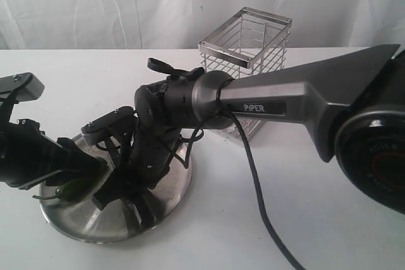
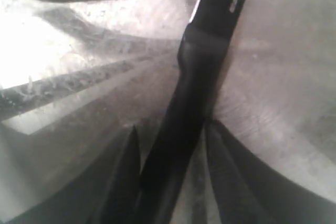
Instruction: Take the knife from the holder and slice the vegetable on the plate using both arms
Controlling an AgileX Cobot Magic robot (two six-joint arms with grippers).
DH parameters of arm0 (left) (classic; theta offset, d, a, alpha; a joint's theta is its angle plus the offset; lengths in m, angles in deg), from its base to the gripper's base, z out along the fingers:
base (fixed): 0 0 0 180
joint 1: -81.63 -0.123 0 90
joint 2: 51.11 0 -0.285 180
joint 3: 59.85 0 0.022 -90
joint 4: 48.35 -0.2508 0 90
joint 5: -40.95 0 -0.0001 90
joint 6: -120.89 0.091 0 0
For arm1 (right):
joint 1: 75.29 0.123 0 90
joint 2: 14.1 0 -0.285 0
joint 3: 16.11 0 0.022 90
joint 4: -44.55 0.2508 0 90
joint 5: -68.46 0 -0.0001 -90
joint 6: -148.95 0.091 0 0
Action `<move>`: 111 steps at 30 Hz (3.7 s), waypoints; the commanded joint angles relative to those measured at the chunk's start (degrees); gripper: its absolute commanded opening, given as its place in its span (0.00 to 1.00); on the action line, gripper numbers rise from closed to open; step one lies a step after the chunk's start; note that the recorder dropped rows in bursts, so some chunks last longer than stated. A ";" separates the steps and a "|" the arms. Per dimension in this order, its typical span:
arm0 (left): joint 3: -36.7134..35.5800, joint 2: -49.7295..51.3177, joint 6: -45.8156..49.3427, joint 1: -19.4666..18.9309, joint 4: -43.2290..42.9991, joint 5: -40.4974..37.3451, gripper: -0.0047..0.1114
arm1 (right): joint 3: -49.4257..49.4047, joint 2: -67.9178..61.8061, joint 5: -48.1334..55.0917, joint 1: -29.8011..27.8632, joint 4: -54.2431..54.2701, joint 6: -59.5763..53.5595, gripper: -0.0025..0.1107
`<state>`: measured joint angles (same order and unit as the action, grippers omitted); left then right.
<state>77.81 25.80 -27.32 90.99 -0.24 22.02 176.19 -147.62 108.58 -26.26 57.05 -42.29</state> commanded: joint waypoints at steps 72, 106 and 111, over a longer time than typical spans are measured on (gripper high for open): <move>-0.43 -0.46 0.14 -0.31 -0.37 -0.13 0.50 | -31.98 22.23 -16.40 0.13 -11.97 21.83 0.35; -0.43 -0.46 0.14 -0.06 -1.69 -1.89 0.50 | -41.53 29.67 6.38 -27.89 42.67 -55.59 0.42; -0.43 -0.46 0.14 -0.06 -1.86 -0.85 0.50 | -41.53 29.67 3.98 -27.89 45.27 -54.06 0.42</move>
<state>77.81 25.80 -27.22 90.99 -2.55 21.33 134.78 -118.01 113.20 -53.64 100.11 -96.56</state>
